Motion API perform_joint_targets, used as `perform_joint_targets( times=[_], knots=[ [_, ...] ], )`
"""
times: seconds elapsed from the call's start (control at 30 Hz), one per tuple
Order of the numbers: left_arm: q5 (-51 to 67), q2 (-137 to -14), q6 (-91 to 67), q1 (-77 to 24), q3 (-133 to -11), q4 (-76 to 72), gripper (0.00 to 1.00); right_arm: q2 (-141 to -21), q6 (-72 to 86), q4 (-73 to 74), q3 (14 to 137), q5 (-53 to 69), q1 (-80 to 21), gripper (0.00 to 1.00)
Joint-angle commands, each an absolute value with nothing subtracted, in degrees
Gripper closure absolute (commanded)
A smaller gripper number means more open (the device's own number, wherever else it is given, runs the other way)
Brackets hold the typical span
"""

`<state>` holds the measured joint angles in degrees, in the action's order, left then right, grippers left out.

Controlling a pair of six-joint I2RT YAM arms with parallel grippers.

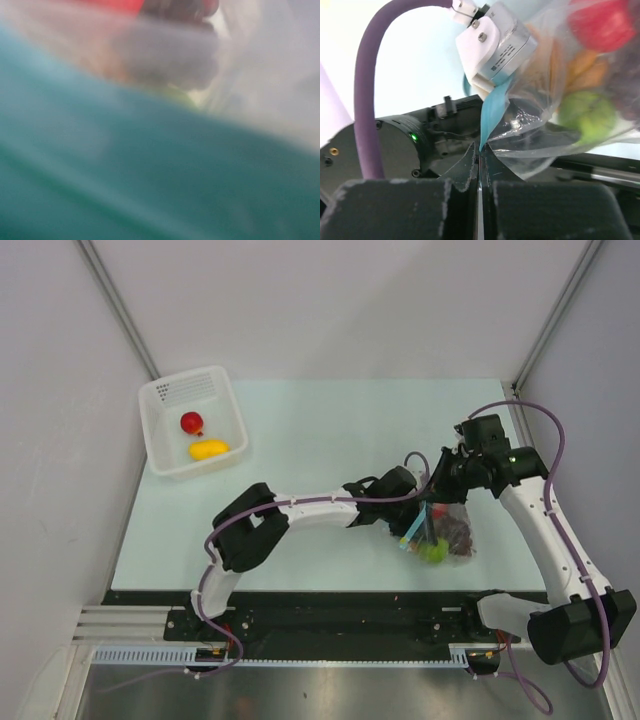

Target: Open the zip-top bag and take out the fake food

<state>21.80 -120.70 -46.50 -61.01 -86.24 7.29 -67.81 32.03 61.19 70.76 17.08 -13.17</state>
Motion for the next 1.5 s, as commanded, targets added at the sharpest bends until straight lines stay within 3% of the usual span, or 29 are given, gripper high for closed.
perform_joint_targets(
  times=[0.0, 0.03, 0.17, 0.4, 0.5, 0.63, 0.97, 1.3, 1.47],
  knots=[
    [18.19, -116.37, -46.14, -61.26, -85.17, 3.34, 0.37, -67.06, 38.14, 54.24, 72.51, 26.01, -13.71, 1.00],
    [17.85, -116.72, -46.14, -61.26, -85.25, 3.77, 0.31, -67.41, 38.75, 53.71, 72.51, 26.89, -13.71, 1.00],
    [17.84, -117.59, -46.32, -61.26, -85.95, 5.01, 0.25, -68.99, 37.97, 53.70, 72.60, 27.24, -13.01, 1.00],
    [19.60, -120.23, -45.88, -61.26, -86.92, 6.68, 0.22, -69.61, 34.02, 56.68, 72.60, 26.55, -9.32, 1.00],
    [20.47, -121.29, -45.18, -61.17, -87.71, 7.38, 0.31, -69.43, 32.18, 58.52, 72.60, 25.06, -8.61, 1.00],
    [19.69, -121.56, -42.81, -61.00, -89.56, 10.02, 0.59, -68.56, 29.89, 60.11, 72.51, 21.11, -8.53, 1.00],
    [14.77, -113.66, -36.04, -59.68, -91.23, 14.85, 0.95, -67.06, 24.88, 61.43, 71.28, 12.66, -8.53, 1.00],
    [7.39, -105.83, -27.69, -59.15, -91.06, 22.59, 1.00, -66.53, 20.92, 61.26, 70.31, 7.82, -8.44, 1.00],
    [12.36, -99.50, -26.72, -56.44, -85.44, 16.36, 1.00, -66.53, 19.69, 61.43, 70.05, 6.07, -8.88, 1.00]
  ],
)
